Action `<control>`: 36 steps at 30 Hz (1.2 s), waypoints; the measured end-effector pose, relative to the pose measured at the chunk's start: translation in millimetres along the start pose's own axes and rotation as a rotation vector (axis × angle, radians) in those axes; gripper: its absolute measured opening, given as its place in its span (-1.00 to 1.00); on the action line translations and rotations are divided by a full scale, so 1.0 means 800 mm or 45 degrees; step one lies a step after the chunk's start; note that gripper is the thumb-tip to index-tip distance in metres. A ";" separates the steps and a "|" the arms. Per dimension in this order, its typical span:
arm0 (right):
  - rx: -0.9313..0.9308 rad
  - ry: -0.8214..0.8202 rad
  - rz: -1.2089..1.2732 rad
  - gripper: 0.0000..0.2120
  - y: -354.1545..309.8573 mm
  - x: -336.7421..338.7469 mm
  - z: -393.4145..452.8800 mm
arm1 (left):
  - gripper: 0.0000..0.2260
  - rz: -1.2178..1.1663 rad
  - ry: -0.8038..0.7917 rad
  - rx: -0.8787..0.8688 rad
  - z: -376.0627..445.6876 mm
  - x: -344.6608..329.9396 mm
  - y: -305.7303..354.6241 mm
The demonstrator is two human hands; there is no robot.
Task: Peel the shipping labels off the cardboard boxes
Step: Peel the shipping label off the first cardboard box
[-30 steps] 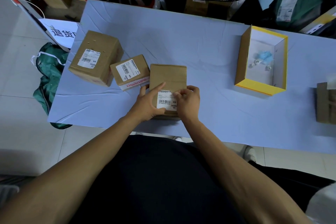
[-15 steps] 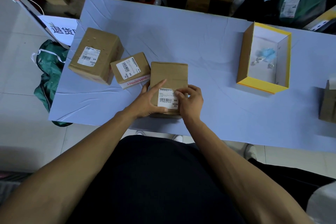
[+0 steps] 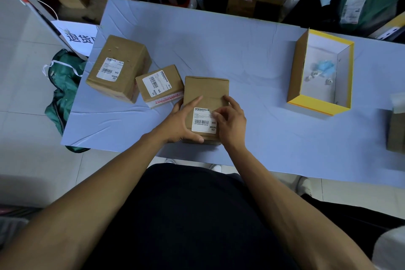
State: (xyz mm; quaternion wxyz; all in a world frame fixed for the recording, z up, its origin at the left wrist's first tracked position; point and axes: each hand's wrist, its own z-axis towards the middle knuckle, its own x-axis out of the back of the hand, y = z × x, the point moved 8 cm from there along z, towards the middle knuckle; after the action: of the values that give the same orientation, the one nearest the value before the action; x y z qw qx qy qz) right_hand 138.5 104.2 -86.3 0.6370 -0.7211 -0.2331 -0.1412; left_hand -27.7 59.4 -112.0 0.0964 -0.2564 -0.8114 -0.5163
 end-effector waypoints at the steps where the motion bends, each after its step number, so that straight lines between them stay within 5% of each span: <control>1: -0.002 -0.001 0.008 -0.87 0.000 0.000 0.000 | 0.11 0.002 0.001 -0.004 0.000 0.000 0.000; 36: -0.131 -0.030 0.152 -0.81 0.009 -0.002 0.002 | 0.13 0.018 -0.028 -0.021 0.001 -0.001 -0.001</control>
State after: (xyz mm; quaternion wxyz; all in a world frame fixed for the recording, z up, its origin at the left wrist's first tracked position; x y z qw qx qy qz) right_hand 140.9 105.0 -93.7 0.6035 -0.7671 -0.1898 -0.1063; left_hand -27.4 59.5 -113.6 0.0893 -0.2686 -0.8062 -0.5196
